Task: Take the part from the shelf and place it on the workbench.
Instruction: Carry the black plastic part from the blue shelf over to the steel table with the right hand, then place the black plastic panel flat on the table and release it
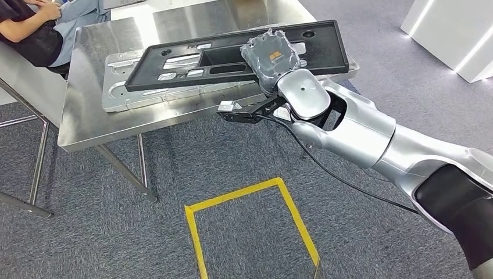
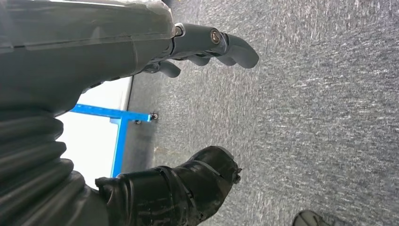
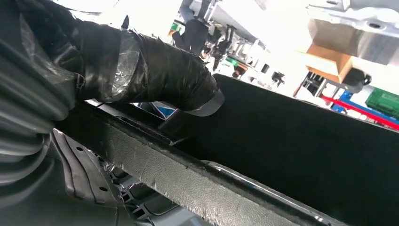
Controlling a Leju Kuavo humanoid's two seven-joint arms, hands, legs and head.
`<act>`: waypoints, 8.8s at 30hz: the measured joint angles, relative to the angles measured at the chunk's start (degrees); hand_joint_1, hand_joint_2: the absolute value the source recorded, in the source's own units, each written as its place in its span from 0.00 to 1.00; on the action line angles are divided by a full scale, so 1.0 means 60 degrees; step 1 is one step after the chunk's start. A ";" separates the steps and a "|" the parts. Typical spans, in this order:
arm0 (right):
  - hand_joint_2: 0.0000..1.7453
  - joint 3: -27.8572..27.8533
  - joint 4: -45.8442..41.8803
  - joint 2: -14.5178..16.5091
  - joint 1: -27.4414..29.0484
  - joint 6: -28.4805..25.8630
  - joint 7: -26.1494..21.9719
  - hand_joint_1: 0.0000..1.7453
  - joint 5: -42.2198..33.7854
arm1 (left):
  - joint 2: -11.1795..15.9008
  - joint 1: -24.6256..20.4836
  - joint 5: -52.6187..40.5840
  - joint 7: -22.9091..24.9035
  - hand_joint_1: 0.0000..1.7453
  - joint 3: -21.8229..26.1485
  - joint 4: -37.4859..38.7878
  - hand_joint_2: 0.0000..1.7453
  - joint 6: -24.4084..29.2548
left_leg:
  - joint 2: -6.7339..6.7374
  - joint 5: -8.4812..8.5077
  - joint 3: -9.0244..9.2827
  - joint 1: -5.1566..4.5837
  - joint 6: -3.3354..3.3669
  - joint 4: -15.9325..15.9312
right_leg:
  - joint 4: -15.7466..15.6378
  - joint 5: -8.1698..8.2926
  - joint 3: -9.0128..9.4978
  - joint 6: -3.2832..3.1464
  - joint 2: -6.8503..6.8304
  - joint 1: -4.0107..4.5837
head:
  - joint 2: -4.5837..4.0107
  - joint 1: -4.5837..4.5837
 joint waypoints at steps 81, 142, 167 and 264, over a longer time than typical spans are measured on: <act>1.00 0.0217 0.0304 0.0138 0.0659 -0.0514 -0.0357 1.00 0.0349 | 0.0028 -0.0005 -0.0166 0.0131 0.00 0.0024 0.0007 1.00 0.0192 | -0.0147 0.1208 0.1387 0.0048 0.0389 -0.2668 | 0.1430 -0.0254 -0.0831 0.0497 0.0035 -0.0068 | 0.0000 0.0057; 1.00 0.0002 -0.0405 -0.0762 -0.0193 0.0311 0.0197 1.00 -0.0048 | 0.0171 -0.0023 -0.0139 0.0424 0.00 0.0020 0.0007 1.00 0.0515 | 0.0051 0.1336 0.1514 -0.0079 0.0577 -0.2945 | 0.2082 -0.0623 -0.1097 0.0462 0.0074 -0.0059 | -0.0002 0.0022; 1.00 0.0067 -0.0335 -0.0763 -0.0095 0.0222 0.0079 1.00 -0.0084 | 0.0178 -0.0002 -0.0123 0.0515 0.00 0.0022 0.0007 1.00 0.0370 | 0.0062 0.1492 0.1376 -0.0162 0.0576 -0.2997 | 0.0333 -0.0401 0.0097 0.0271 0.0049 0.0047 | 0.0000 -0.0008; 1.00 0.0191 0.1783 0.0322 0.1438 -0.1878 -0.0666 1.00 -0.0012 | 0.0209 -0.0031 -0.0224 0.0445 0.00 0.0198 0.0007 1.00 0.0157 | 0.0015 0.1274 0.1415 -0.0038 0.0554 -0.2836 | 0.2360 -0.0896 -0.1155 0.0419 0.0033 -0.0058 | -0.0001 -0.0020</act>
